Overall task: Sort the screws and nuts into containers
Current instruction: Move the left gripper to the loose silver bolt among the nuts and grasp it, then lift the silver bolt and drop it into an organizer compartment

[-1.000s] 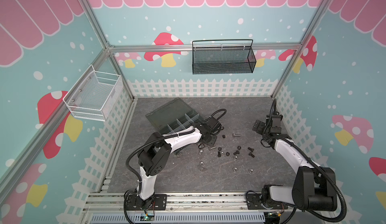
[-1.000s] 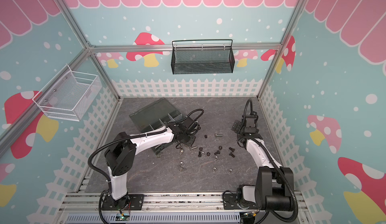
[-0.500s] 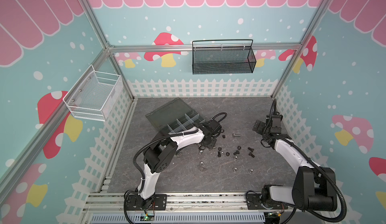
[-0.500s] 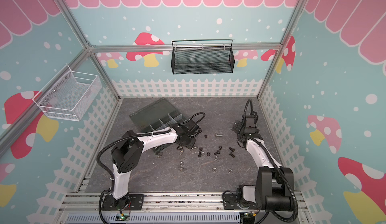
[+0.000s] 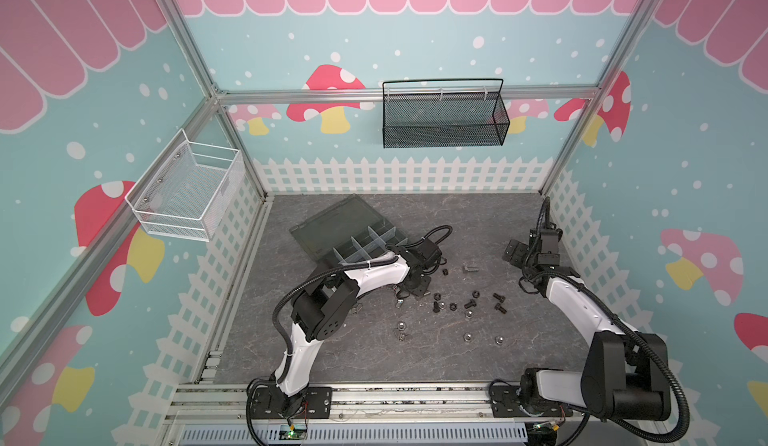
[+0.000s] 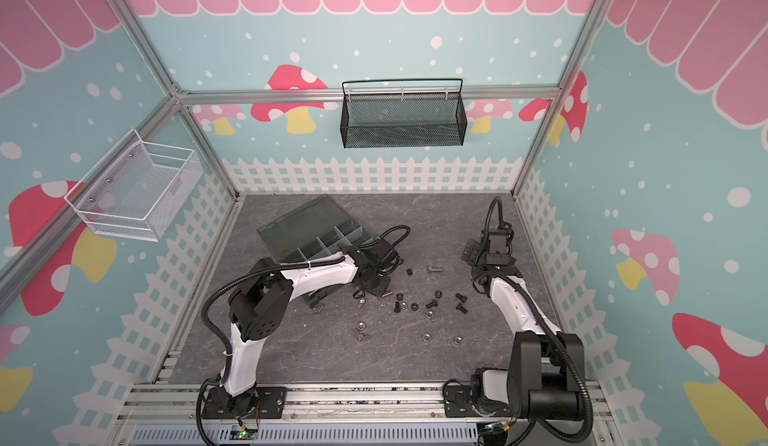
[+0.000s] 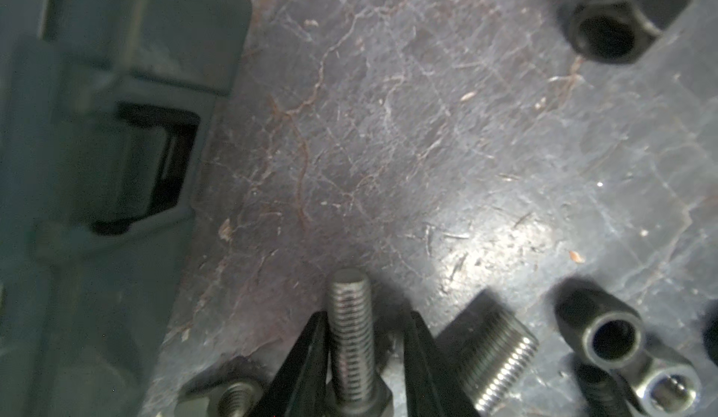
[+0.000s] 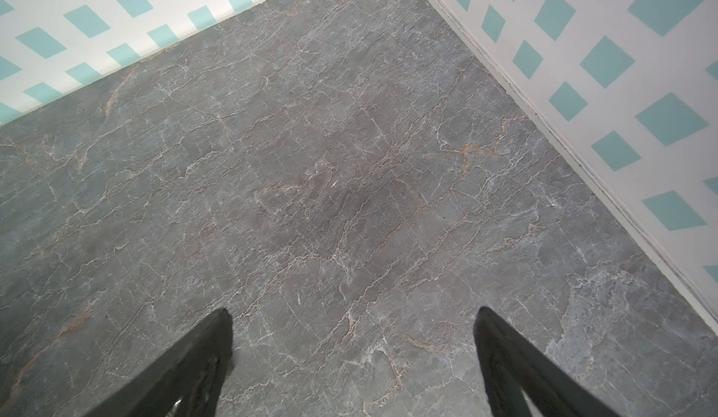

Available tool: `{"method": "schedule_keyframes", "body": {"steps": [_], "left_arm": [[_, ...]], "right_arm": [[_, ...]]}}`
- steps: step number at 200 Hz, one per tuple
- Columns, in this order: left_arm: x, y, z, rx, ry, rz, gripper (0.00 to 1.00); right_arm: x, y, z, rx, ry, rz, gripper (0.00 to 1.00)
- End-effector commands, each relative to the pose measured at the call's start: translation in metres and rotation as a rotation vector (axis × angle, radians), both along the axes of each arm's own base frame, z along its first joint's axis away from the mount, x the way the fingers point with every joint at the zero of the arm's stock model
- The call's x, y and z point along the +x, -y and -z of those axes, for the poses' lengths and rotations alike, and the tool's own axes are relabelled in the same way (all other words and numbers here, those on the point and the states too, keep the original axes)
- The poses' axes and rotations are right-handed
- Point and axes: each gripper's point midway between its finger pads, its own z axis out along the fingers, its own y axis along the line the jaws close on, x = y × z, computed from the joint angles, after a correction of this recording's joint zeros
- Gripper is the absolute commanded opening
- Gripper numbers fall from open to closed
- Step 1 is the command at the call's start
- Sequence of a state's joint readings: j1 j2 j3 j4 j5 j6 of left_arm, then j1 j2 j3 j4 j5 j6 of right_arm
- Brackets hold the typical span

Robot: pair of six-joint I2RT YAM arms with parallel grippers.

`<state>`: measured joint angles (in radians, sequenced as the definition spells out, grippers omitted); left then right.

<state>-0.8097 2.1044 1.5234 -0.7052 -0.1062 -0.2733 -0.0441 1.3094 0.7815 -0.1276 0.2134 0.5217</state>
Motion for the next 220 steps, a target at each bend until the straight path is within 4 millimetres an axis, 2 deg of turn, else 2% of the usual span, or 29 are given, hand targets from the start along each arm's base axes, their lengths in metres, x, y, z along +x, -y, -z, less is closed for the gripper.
{"method": "schedule_keyframes", "body": {"steps": [1, 58, 92, 150, 220], "left_arm": [[0.003, -0.009, 0.005, 0.038, -0.011, -0.017, 0.29], [0.0, -0.006, 0.003, 0.021, -0.025, -0.004, 0.07], [0.002, -0.003, -0.005, 0.005, 0.001, 0.008, 0.0], [0.001, 0.005, -0.028, -0.065, 0.04, 0.029, 0.0], [-0.001, 0.0, -0.06, -0.118, 0.108, 0.02, 0.0]], "right_arm": [[-0.003, 0.0, 0.002, 0.004, -0.008, 0.014, 0.98], [-0.002, 0.0, 0.0, 0.005, -0.001, 0.015, 0.98], [-0.002, -0.001, -0.001, 0.007, 0.003, 0.014, 0.98], [-0.003, 0.0, -0.002, 0.006, 0.003, 0.016, 0.98], [-0.002, 0.0, -0.007, 0.009, 0.017, 0.017, 0.98]]}}
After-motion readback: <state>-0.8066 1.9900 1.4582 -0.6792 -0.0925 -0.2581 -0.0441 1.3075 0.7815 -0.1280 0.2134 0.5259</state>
